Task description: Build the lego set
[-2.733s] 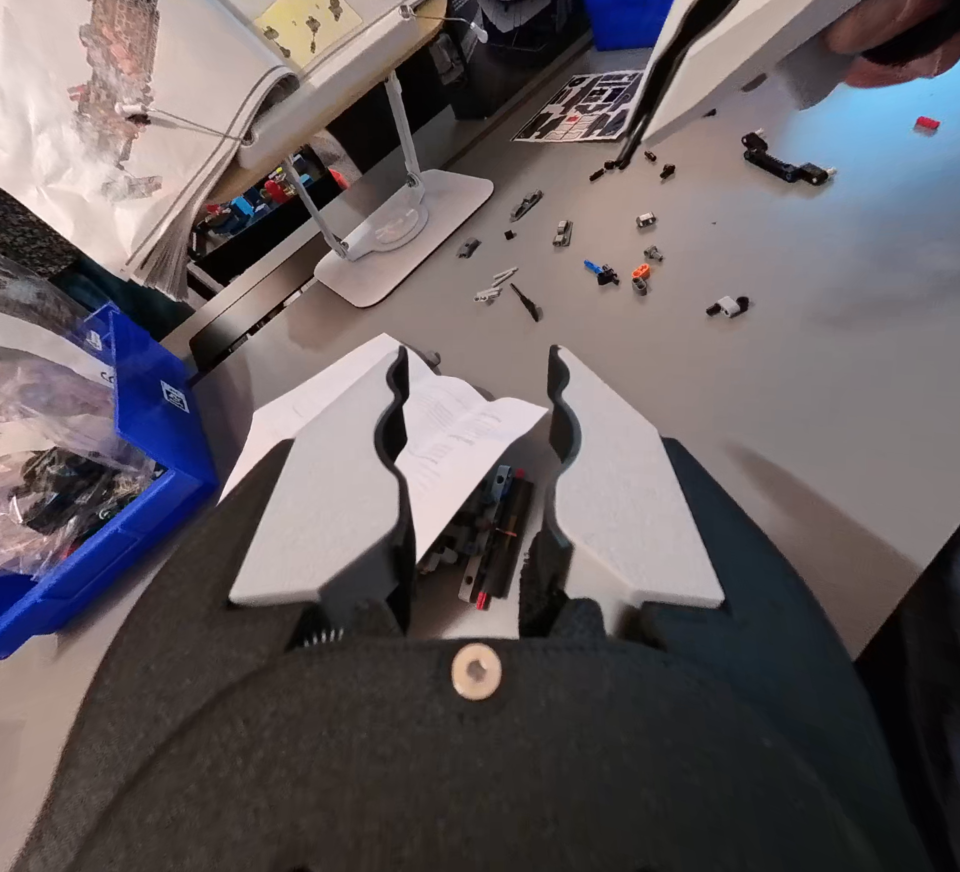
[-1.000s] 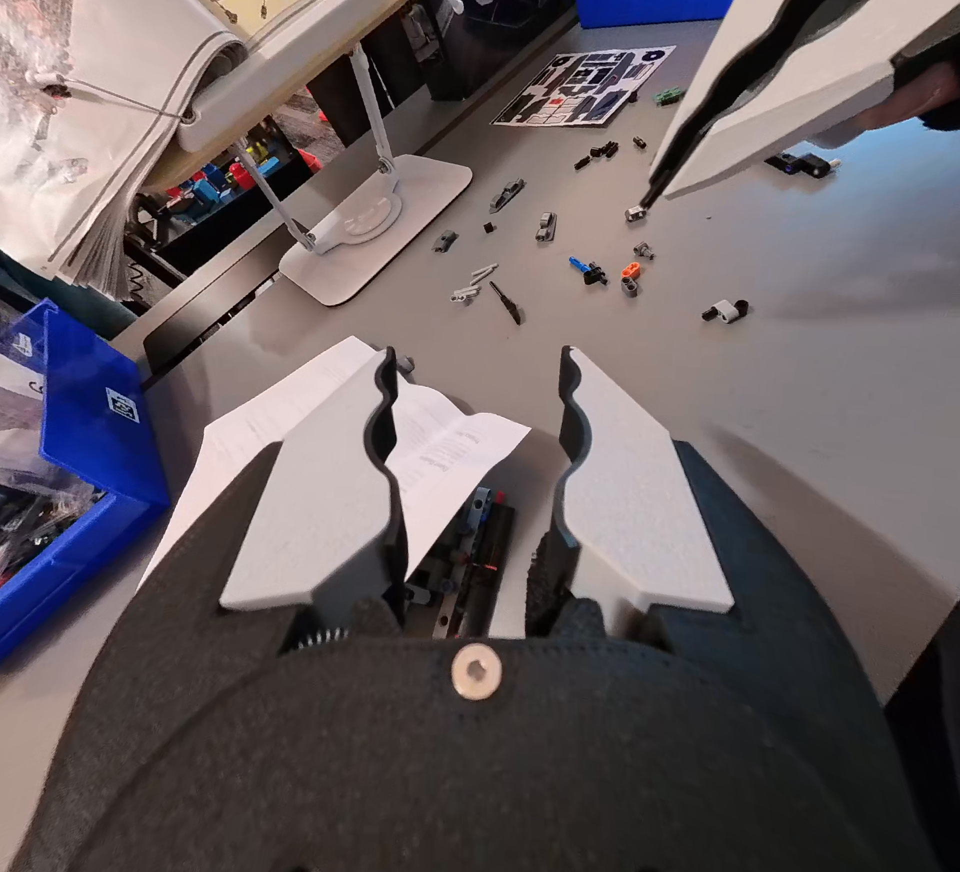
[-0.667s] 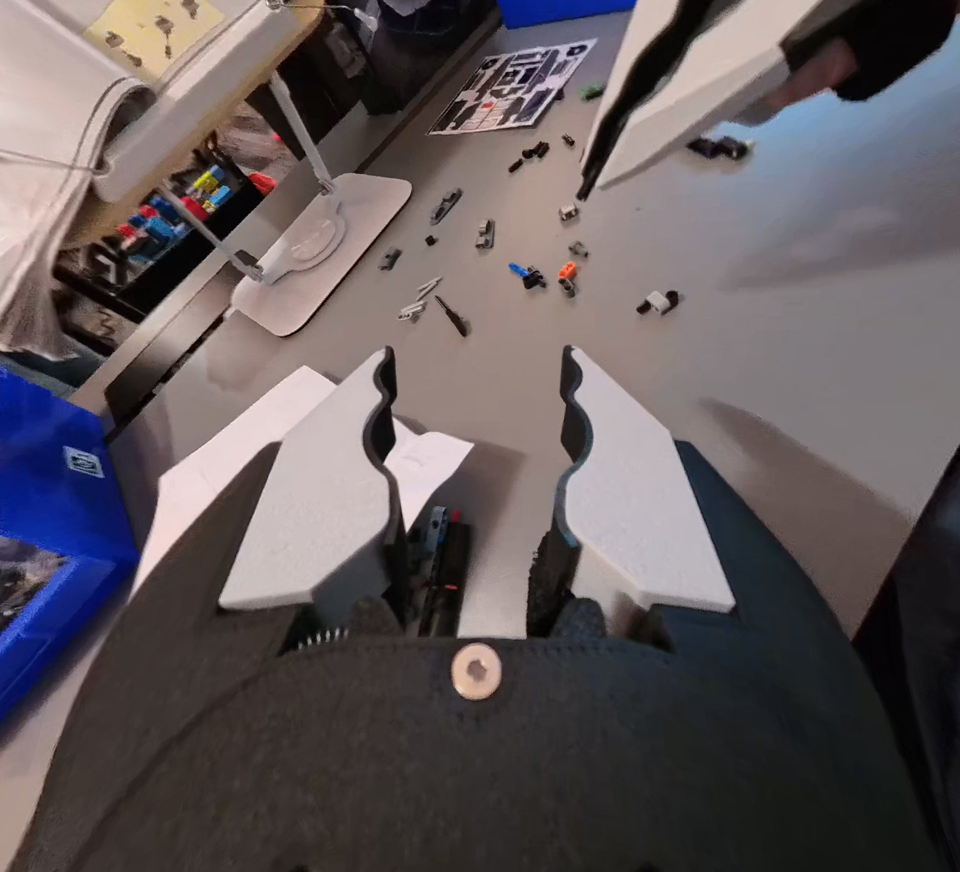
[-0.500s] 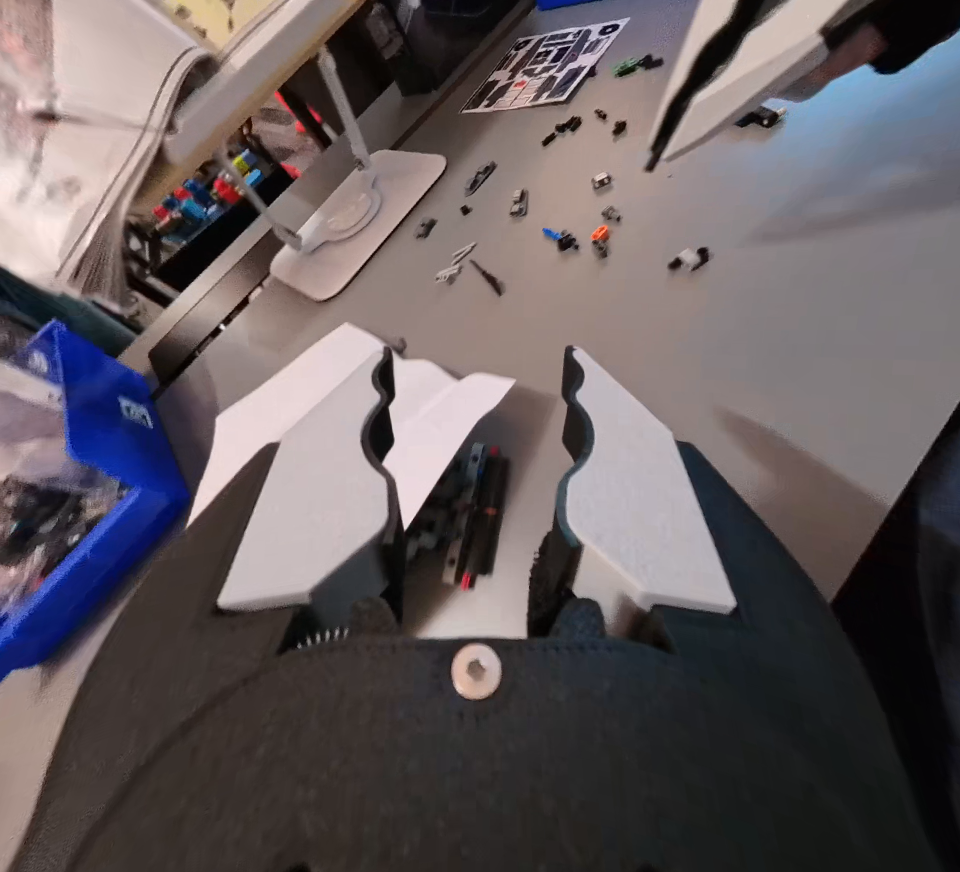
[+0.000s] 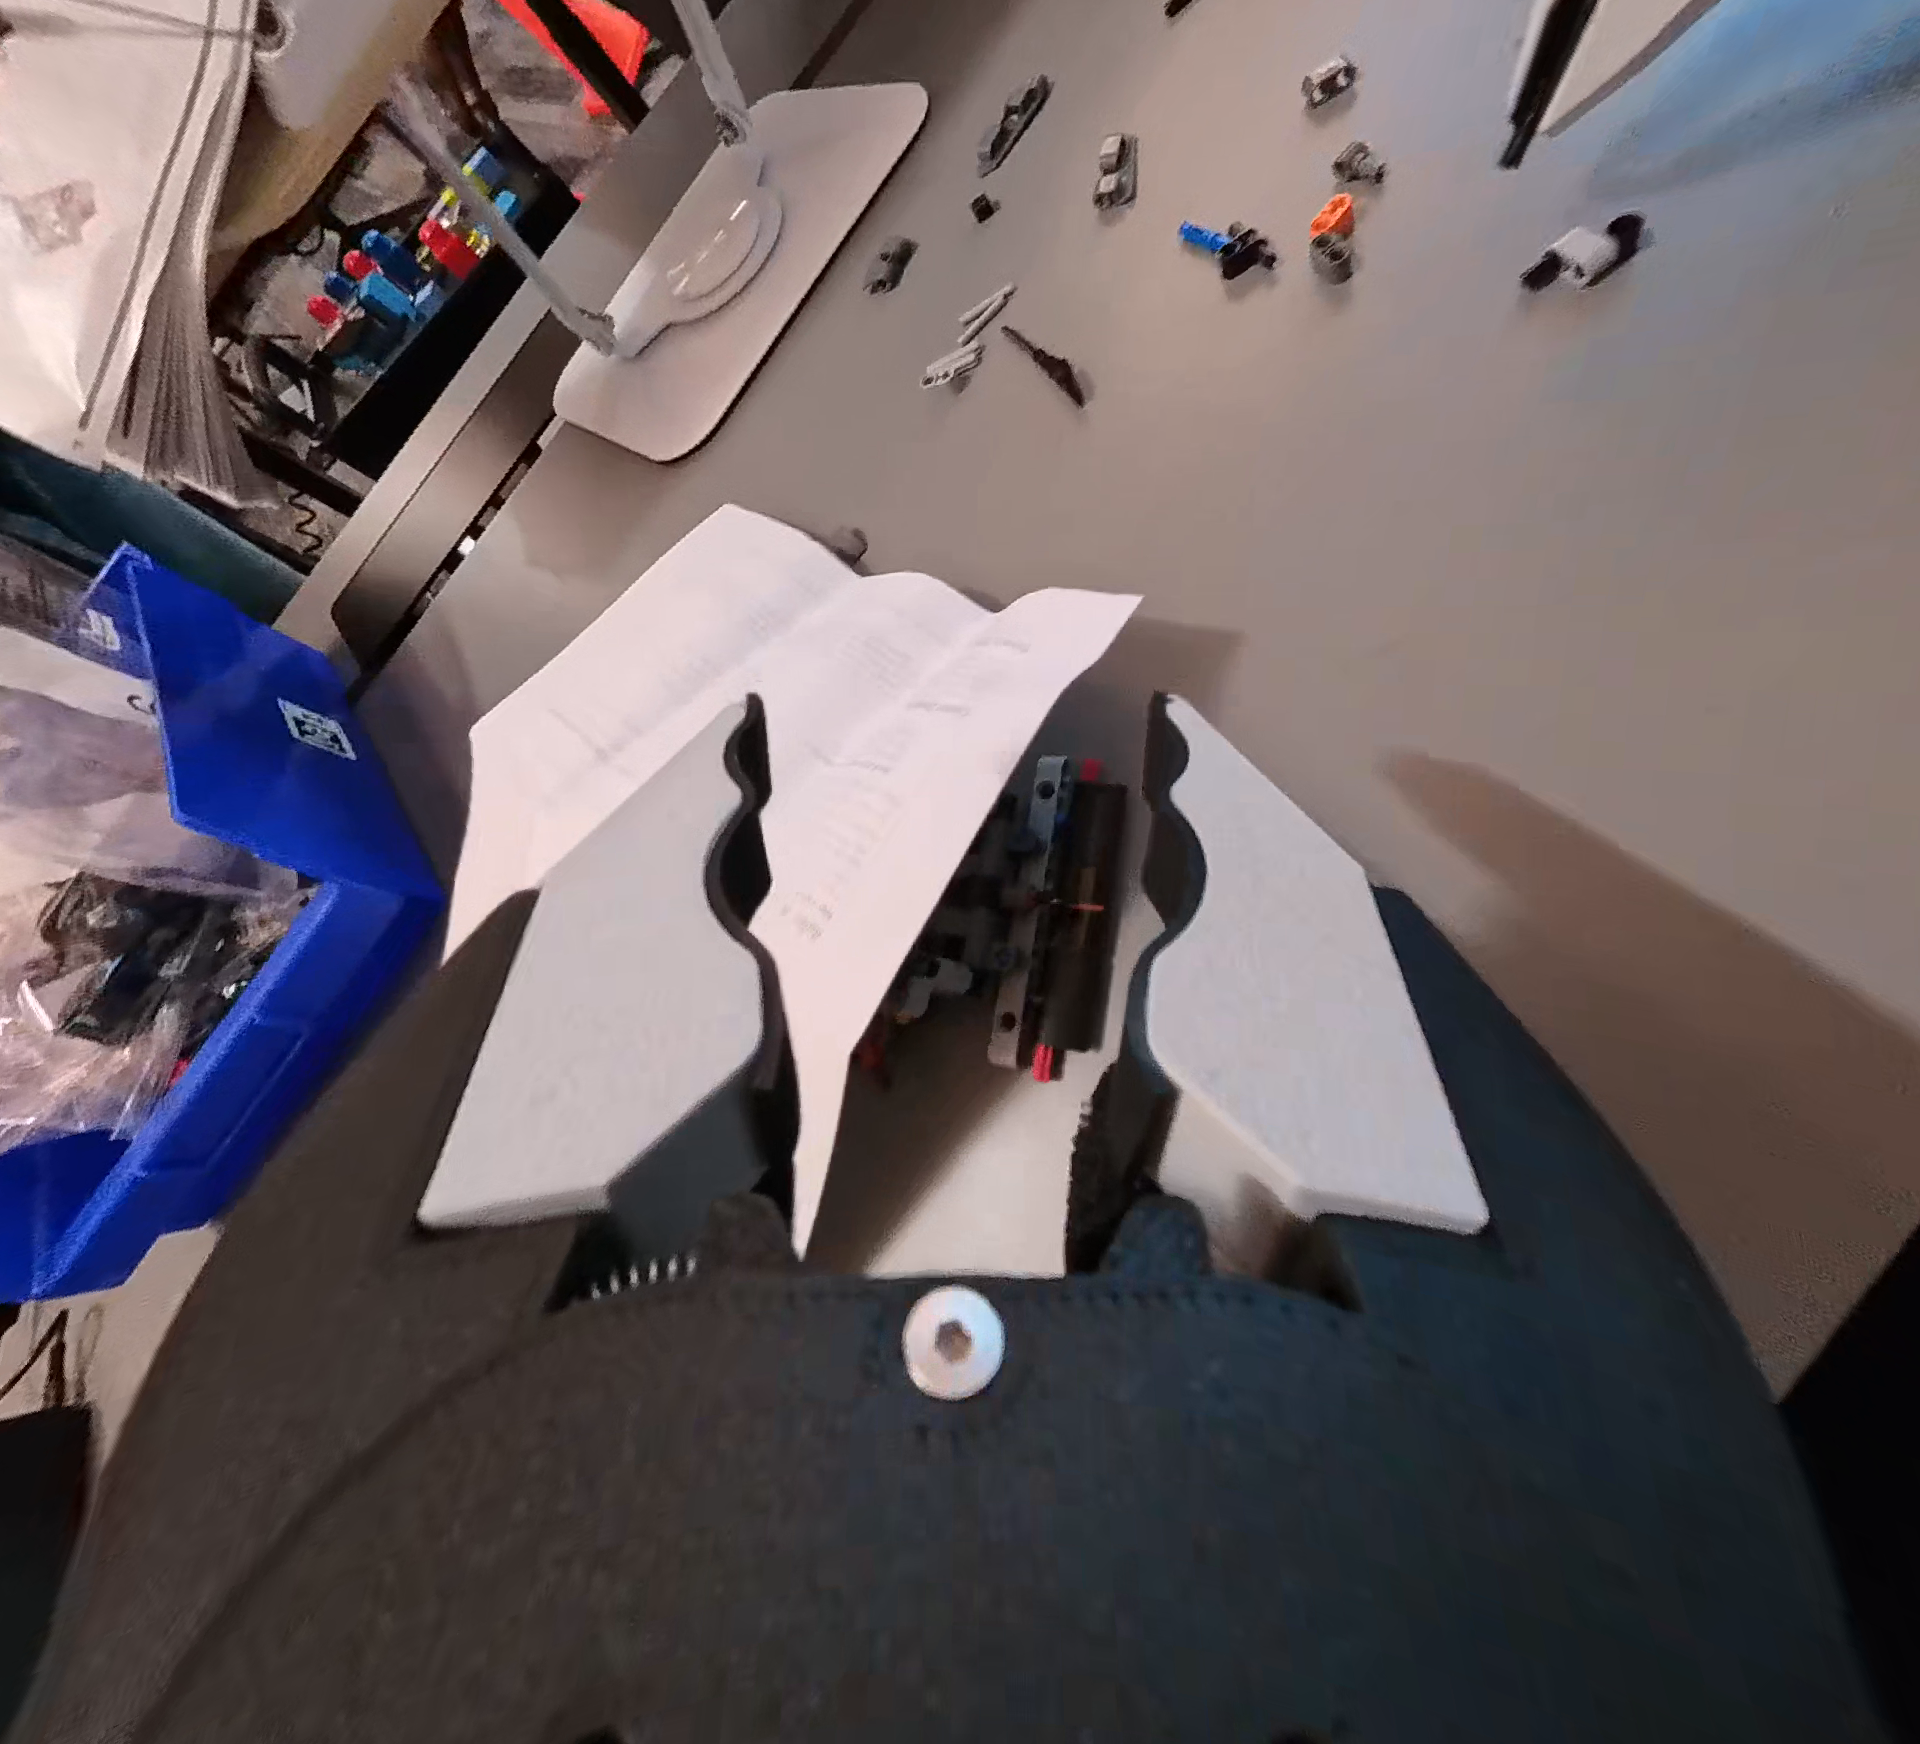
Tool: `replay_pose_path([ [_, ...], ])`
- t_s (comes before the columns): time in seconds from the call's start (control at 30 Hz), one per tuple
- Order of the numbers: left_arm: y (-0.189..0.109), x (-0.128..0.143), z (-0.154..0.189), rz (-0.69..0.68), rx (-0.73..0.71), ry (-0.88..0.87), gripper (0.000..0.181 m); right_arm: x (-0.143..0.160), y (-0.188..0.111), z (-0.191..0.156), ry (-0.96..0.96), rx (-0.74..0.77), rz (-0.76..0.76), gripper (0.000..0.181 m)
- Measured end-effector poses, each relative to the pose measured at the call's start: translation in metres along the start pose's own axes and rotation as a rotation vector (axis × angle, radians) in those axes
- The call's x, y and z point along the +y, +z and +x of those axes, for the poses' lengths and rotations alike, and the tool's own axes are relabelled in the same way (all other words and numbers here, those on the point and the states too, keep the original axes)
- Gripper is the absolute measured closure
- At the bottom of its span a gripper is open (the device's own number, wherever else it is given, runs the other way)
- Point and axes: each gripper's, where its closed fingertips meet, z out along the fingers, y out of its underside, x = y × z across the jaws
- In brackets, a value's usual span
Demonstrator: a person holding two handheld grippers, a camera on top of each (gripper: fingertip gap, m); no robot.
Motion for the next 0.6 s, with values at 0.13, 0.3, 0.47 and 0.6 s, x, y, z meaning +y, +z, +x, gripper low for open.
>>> replay_pose_path([
  [0.13,0.004,0.011,-0.007,-0.049,-0.03,0.029,0.109,0.014,0.006,0.002,-0.008,-0.015,-0.035,0.18],
  [0.3,0.015,0.019,-0.008,-0.107,-0.056,0.107,0.111,0.019,0.008,0.003,0.001,-0.038,-0.019,0.18],
  [0.47,0.02,0.027,-0.015,-0.166,-0.105,0.191,0.11,0.022,0.01,0.005,-0.003,-0.034,-0.018,0.18],
  [0.6,0.022,0.037,-0.017,-0.207,-0.106,0.203,0.109,0.022,0.012,0.003,0.0,-0.05,-0.011,0.18],
])
